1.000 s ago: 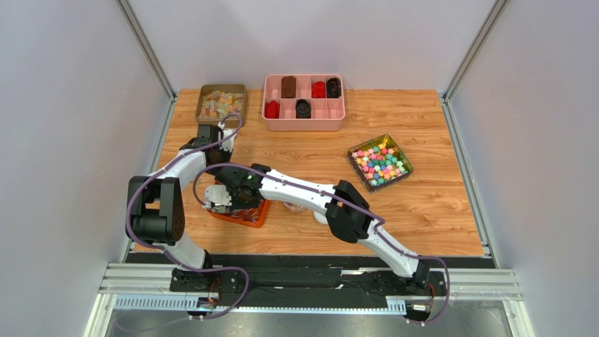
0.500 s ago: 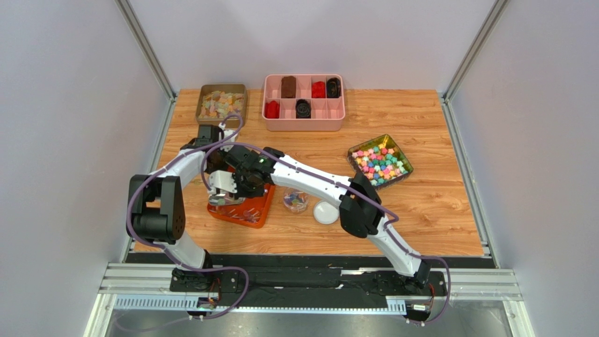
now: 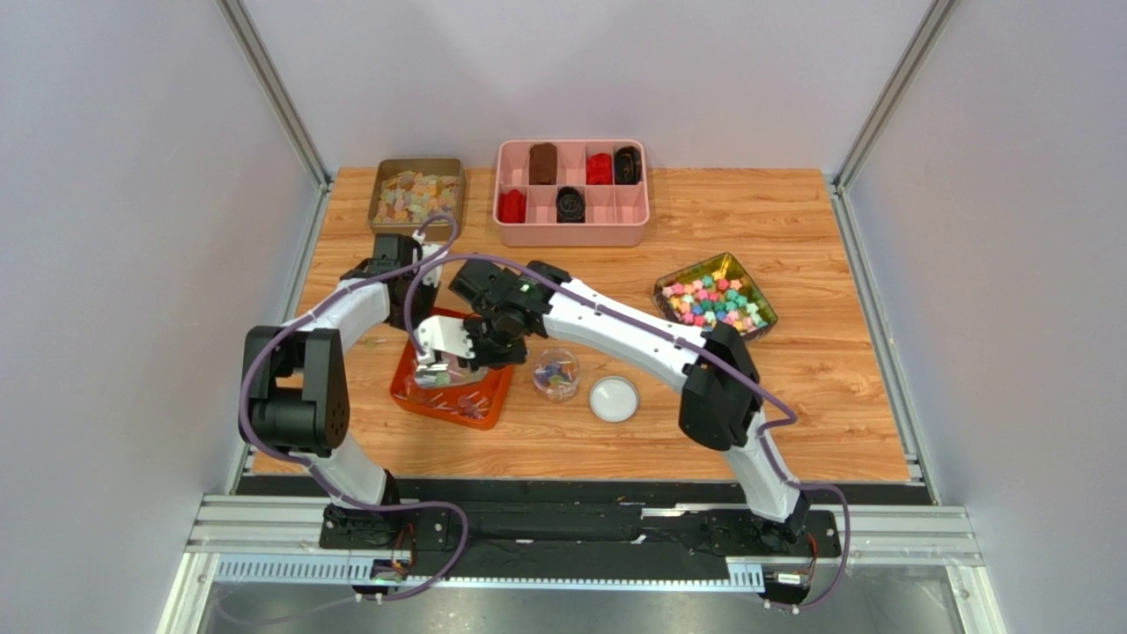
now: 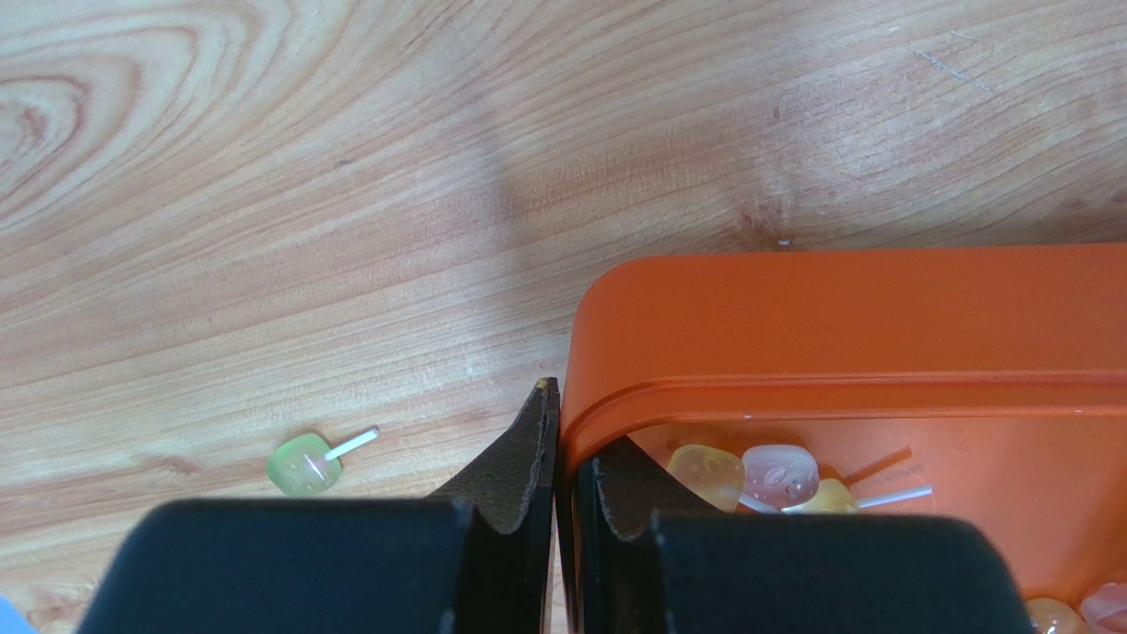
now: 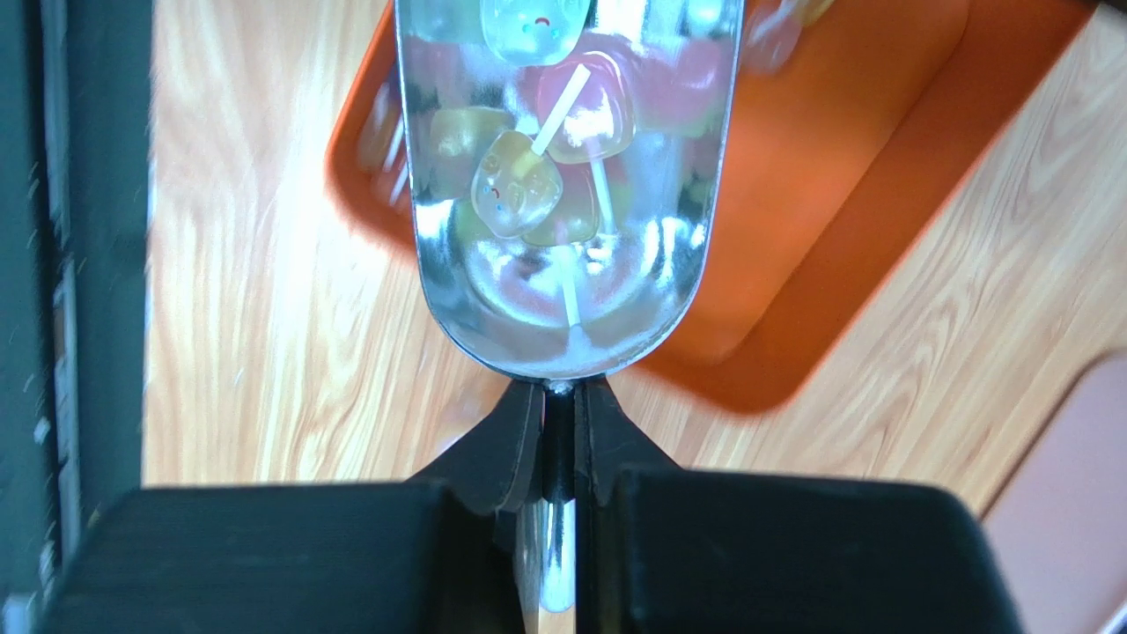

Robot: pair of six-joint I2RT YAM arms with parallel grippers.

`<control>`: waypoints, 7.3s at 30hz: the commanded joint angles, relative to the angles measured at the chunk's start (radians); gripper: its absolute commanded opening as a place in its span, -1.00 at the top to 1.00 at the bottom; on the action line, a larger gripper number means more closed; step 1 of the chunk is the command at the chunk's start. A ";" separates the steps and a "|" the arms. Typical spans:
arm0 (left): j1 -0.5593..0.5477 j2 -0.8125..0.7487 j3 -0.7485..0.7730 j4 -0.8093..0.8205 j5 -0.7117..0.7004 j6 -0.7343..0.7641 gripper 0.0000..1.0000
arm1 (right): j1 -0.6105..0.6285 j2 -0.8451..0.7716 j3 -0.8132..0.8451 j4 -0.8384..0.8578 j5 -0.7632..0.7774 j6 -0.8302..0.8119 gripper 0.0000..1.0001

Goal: Pack the candies
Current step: Place the fake candies in the packing bottle, then place the storage box at the center of the board, then adjust the spatula, then pick up the storage box at the center of the board.

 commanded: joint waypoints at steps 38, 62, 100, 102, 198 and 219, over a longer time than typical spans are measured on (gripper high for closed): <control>0.111 0.084 0.178 -0.117 0.056 0.030 0.78 | -0.129 -0.408 -0.507 -0.191 0.556 -0.172 1.00; 0.113 -0.002 0.195 -0.164 0.078 0.028 -0.31 | -0.050 -0.325 -0.426 -0.315 0.741 -0.161 1.00; 0.070 -0.154 0.307 -0.275 1.207 0.117 -0.30 | -0.034 -0.485 -0.436 0.335 0.517 0.098 1.00; 0.065 -0.143 0.307 -0.276 1.208 0.117 -0.26 | -0.033 -0.480 -0.429 0.348 0.517 0.112 1.00; 0.339 -0.108 0.327 -0.212 0.819 0.140 -0.78 | -0.028 -0.523 -0.427 0.267 0.517 0.058 1.00; 0.208 -0.022 0.107 -0.005 0.385 0.193 -0.72 | 0.036 -0.503 -0.418 0.231 0.540 0.055 1.00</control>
